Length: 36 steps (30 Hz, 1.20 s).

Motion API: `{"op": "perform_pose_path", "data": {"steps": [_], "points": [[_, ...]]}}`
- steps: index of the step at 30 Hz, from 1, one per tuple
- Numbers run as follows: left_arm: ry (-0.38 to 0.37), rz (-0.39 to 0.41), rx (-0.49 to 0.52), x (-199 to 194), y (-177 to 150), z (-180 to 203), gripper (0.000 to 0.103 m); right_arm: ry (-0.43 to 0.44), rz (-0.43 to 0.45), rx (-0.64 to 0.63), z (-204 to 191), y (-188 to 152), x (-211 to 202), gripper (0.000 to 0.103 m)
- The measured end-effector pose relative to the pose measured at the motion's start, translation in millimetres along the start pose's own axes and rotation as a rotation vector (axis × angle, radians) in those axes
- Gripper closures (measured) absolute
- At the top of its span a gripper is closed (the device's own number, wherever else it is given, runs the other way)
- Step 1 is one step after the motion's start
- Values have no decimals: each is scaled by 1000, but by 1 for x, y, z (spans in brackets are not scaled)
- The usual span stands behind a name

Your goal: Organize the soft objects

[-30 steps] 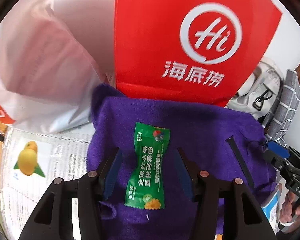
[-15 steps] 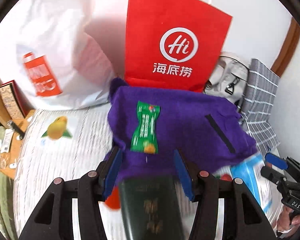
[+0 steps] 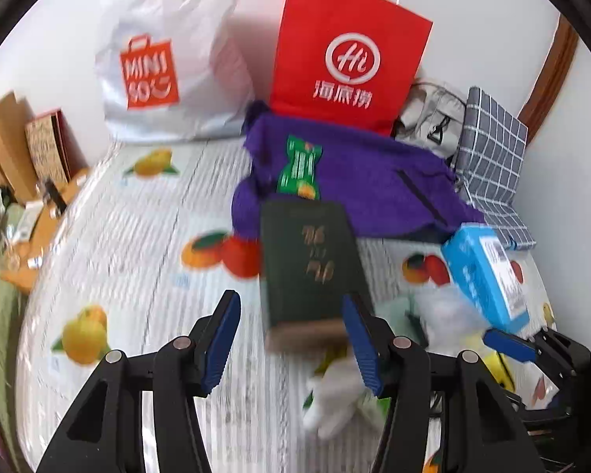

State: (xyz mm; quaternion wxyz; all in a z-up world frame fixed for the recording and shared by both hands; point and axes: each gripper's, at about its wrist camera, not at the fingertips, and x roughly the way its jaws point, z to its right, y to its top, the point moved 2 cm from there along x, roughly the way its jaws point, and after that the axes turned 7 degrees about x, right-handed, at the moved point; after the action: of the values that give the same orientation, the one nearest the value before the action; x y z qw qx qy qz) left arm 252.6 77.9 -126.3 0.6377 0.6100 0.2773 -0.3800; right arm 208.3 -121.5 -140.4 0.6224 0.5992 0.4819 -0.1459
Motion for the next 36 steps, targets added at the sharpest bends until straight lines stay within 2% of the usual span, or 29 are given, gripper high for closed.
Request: {"op": "perform_pose_path", "data": {"steps": [4, 10, 11, 12, 13, 15, 19, 24, 32, 36], "points": [[5, -11, -3, -2, -22, -7, 51, -42, -24, -45, -10, -5, 16, 62], [-21, -3, -21, -6, -39, -13, 51, -120, -87, -105, -12, -6, 43, 63], [-29, -2, -26, -6, -41, -14, 51, -142, -96, -118, -12, -6, 48, 70], [-34, -1, -31, -6, -43, -15, 51, -160, -100, -129, -12, -6, 51, 83], [-36, -2, -33, -6, -44, -15, 51, -158, -98, -129, -12, -5, 51, 83], [-38, -5, -35, -5, -47, -15, 51, -113, -59, -81, -9, -2, 39, 83], [-39, -21, -42, -4, -53, -13, 51, 76, 31, 67, -1, 7, 6, 83], [-41, -25, -29, -8, -62, -3, 51, 184, 91, 197, 10, 6, -26, 83], [-49, -43, 16, -13, -70, 27, 51, 292, 173, 243, 10, 1, -76, 83], [-56, -51, 59, -13, -72, 47, 49, 275, 219, 224, 15, -3, -102, 83]]}}
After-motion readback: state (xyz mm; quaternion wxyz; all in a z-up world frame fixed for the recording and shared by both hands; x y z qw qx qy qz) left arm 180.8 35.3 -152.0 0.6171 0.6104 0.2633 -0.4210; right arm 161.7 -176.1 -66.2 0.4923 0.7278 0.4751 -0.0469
